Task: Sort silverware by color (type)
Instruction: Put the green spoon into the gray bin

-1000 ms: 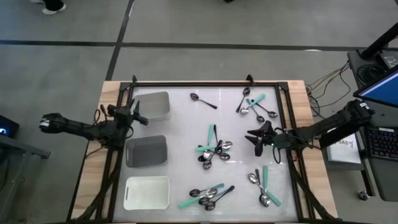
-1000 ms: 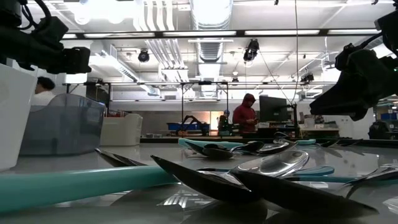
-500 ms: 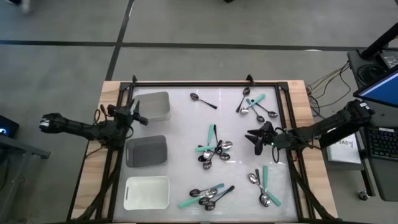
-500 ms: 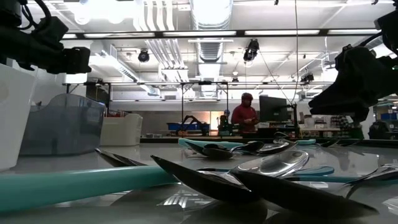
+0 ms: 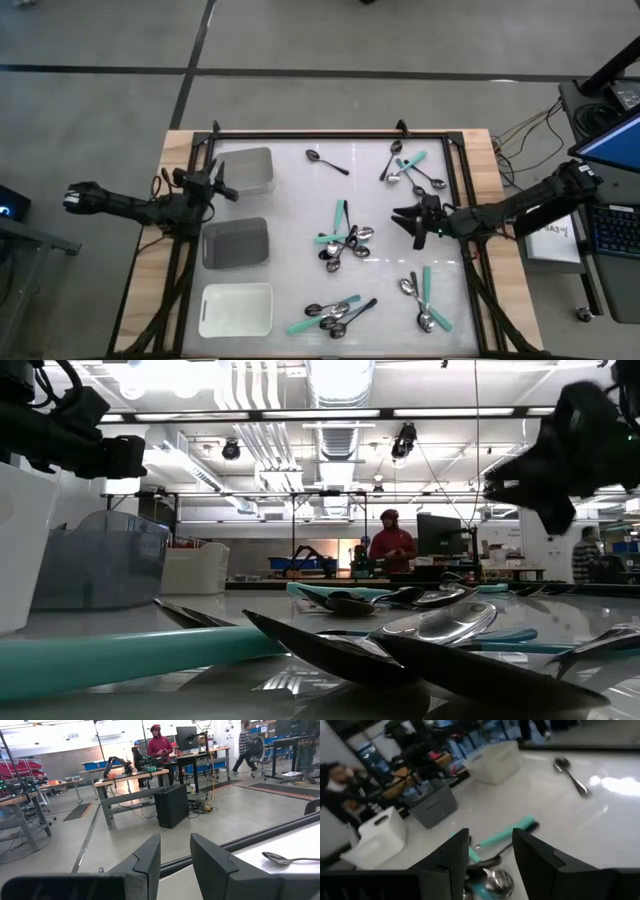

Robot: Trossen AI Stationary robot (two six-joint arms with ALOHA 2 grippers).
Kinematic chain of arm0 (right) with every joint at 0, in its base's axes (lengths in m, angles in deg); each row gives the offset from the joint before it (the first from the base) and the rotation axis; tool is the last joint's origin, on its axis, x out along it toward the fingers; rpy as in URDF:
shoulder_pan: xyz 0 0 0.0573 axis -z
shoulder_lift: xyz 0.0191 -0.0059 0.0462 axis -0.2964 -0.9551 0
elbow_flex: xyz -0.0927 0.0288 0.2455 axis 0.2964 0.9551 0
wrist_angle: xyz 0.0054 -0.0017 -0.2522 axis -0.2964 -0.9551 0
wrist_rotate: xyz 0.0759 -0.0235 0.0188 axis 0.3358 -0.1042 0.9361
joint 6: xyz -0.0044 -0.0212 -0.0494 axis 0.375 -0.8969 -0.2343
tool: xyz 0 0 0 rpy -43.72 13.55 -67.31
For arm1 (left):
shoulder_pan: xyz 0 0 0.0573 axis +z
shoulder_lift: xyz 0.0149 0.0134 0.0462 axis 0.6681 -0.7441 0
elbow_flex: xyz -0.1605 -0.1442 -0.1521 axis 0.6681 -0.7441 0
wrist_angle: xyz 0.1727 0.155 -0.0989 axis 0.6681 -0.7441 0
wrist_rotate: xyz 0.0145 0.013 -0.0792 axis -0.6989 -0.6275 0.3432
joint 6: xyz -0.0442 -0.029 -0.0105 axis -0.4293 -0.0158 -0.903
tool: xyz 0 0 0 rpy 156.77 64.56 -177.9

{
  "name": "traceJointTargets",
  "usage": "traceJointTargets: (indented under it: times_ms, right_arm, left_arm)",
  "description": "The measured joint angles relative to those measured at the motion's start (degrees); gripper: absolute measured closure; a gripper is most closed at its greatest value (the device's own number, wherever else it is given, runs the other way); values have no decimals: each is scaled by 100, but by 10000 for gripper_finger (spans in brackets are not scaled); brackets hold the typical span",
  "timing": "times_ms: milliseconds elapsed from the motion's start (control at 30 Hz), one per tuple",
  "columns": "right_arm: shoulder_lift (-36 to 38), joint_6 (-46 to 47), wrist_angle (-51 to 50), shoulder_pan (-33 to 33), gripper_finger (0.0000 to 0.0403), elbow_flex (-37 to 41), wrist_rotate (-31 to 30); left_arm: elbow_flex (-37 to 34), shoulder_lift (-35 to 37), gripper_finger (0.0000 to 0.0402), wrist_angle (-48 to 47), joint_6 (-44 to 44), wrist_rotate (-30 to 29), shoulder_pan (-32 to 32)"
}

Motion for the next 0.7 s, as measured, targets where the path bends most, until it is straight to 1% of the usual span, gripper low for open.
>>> traceJointTargets:
  times_ms: [67,100,167,267,367,500,600,700]
  right_arm:
    - [-7,-358,-217,22,259,-302,-43]
    - [-4,-448,-508,45,259,-502,-119]
    - [0,-526,-1526,169,259,-1015,-272]
    - [-33,-440,-3575,466,259,-1895,-351]
    - [-130,-65,-5358,820,259,-2696,-454]
    - [-255,718,-7238,1352,259,-3441,-454]
    - [-275,1449,-8260,1725,259,-3758,-447]
    - [-269,1930,-8824,1986,259,-3851,-421]
  left_arm:
    - [0,-2,312,0,1,1,2]
    - [-2,0,312,0,1,-1,0]
    - [-2,-2,312,0,0,1,1]
    - [0,-1,312,0,1,1,0]
    - [-2,0,312,0,1,-1,0]
    - [-1,-1,312,0,0,1,1]
    - [0,0,312,0,-1,-1,1]
    - [0,0,312,0,-1,1,0]
